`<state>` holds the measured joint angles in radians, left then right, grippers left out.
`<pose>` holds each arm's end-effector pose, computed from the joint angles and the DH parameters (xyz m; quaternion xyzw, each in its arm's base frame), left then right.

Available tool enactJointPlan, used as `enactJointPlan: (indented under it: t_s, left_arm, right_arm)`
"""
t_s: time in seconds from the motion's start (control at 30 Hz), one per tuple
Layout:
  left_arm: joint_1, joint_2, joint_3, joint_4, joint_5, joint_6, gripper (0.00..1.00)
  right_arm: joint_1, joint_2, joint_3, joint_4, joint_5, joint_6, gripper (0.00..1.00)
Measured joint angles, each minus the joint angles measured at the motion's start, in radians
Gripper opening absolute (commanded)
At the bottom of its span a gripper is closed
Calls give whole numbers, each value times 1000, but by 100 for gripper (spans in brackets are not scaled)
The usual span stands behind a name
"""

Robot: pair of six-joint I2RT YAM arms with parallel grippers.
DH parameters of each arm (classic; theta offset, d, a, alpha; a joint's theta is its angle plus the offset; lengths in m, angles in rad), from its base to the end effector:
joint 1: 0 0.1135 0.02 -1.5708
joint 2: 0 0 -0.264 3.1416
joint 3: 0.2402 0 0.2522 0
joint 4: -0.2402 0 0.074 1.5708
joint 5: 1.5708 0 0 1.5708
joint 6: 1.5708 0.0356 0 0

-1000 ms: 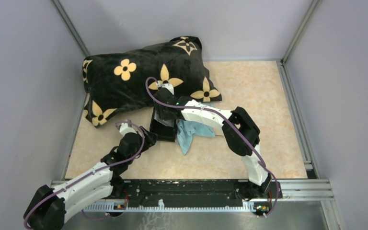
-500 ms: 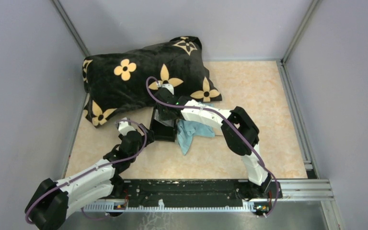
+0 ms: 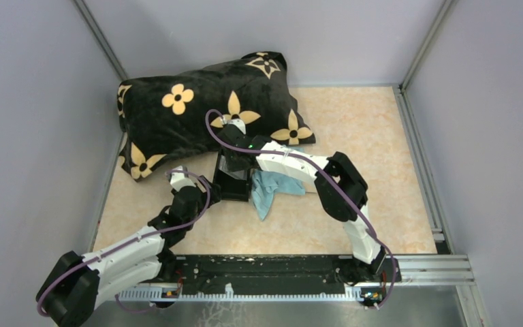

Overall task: Put the credit cards into the card holder
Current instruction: Pick up the credit card from the storage box.

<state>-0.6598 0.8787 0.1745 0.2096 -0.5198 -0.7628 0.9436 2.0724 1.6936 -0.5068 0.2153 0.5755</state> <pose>0.1447 -0.0899 0.1541 -0.1742 0.8220 -0.1562 0.5192 0.2794 0.3725 0.2259 -0.1359 0.9272 0.1566 0.3119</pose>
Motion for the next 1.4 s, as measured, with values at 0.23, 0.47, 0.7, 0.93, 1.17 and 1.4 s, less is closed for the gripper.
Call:
enactJointPlan:
  t_s: [0.23, 0.47, 0.7, 0.93, 1.17, 1.4]
  left_arm:
    - [0, -16, -2, -1, 31, -1, 80]
    - [0, -41, -2, -10, 45, -3, 79]
    - [0, -74, -2, -34, 51, -3, 79]
    - [0, -109, -2, -48, 53, -3, 80]
    - [0, -112, 2, -82, 56, -3, 80]
    - [0, -113, 44, -110, 57, 1, 80]
  right_arm:
    - [9, 0, 11, -33, 7, -12, 25]
    - [21, -7, 11, -47, 21, -16, 23]
    - [31, -35, 10, -67, 42, -18, 21]
    - [43, -55, 10, -101, 79, -35, 12]
    - [49, -83, 2, -150, 140, -72, 0]
    - [50, -182, -51, -149, 185, -127, 0]
